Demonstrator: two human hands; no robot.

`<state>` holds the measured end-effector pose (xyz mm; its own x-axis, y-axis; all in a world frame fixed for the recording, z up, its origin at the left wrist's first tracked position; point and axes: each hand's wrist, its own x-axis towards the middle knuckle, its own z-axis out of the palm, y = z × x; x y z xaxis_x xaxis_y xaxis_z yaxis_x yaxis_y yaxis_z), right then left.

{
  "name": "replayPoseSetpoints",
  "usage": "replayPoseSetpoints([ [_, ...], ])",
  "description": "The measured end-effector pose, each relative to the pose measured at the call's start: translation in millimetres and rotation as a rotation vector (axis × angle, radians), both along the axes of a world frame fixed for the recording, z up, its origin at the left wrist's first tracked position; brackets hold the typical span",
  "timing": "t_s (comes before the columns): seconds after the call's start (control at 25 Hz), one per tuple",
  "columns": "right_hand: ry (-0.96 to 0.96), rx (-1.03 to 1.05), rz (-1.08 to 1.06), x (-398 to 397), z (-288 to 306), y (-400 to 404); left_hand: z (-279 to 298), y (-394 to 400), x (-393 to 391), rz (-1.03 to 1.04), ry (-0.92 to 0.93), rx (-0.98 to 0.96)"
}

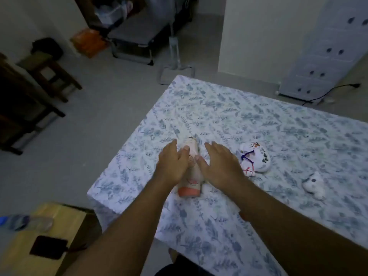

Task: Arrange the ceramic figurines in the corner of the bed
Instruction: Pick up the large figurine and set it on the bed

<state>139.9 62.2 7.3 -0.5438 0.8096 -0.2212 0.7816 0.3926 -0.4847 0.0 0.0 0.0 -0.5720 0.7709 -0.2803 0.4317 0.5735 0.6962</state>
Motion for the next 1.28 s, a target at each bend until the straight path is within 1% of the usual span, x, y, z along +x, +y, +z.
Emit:
replayPoseSetpoints([
  [0.08,0.096,-0.224,-0.119,-24.7,-21.0,-3.1,-22.5,3.7,-16.2,0.040,-0.211,-0.062],
  [0.16,0.183,-0.433,-0.207,-36.4,-31.1,-11.3,-33.7,2.4,-24.8,0.011,-0.402,-0.116],
  [0.2,0.260,-0.497,-0.249,-40.2,-37.8,-12.0,-36.8,2.4,-29.7,0.011,-0.480,-0.106],
  [0.24,0.294,-0.552,-0.306,-43.2,-38.6,-11.2,-33.1,2.9,-36.2,0.019,-0.552,-0.107],
  [0.28,0.352,-0.564,-0.323,-43.9,-38.1,-9.8,-29.9,3.4,-43.5,0.030,-0.616,-0.091],
  [0.32,0.363,-0.579,-0.334,-43.4,-32.6,-9.1,-26.6,2.7,-50.0,0.035,-0.651,-0.072],
  [0.4,0.475,-0.616,-0.351,-41.7,-27.3,-5.3,-21.5,2.8,-62.4,0.037,-0.700,-0.029],
  [0.44,0.537,-0.607,-0.351,-41.2,-26.0,-3.8,-19.0,3.3,-67.4,0.019,-0.684,0.019],
  [0.52,0.609,-0.560,-0.324,-44.2,-12.8,-6.8,-14.3,2.5,-71.3,-0.074,-0.578,0.169],
  [0.6,0.633,-0.475,-0.309,-43.7,-13.6,-13.7,-15.9,-1.3,-71.4,-0.176,-0.457,0.303],
  [0.68,0.664,-0.436,-0.341,-42.6,-17.5,-23.6,-21.3,-12.2,-67.2,-0.194,-0.422,0.386],
  [0.92,0.685,-0.385,-0.321,-32.9,-31.7,-52.0,-47.5,-48.1,-50.0,-0.248,-0.350,0.442],
  [1.16,0.689,-0.370,-0.294,-31.3,-35.0,-51.6,-51.6,-44.5,-50.4,-0.271,-0.310,0.452],
  [1.2,0.660,-0.350,-0.292,-30.9,-34.5,-51.0,-50.3,-45.4,-49.0,-0.268,-0.299,0.448],
  [1.28,0.619,-0.344,-0.272,-28.1,-32.0,-51.4,-43.7,-52.2,-41.1,-0.220,-0.205,0.426],
])
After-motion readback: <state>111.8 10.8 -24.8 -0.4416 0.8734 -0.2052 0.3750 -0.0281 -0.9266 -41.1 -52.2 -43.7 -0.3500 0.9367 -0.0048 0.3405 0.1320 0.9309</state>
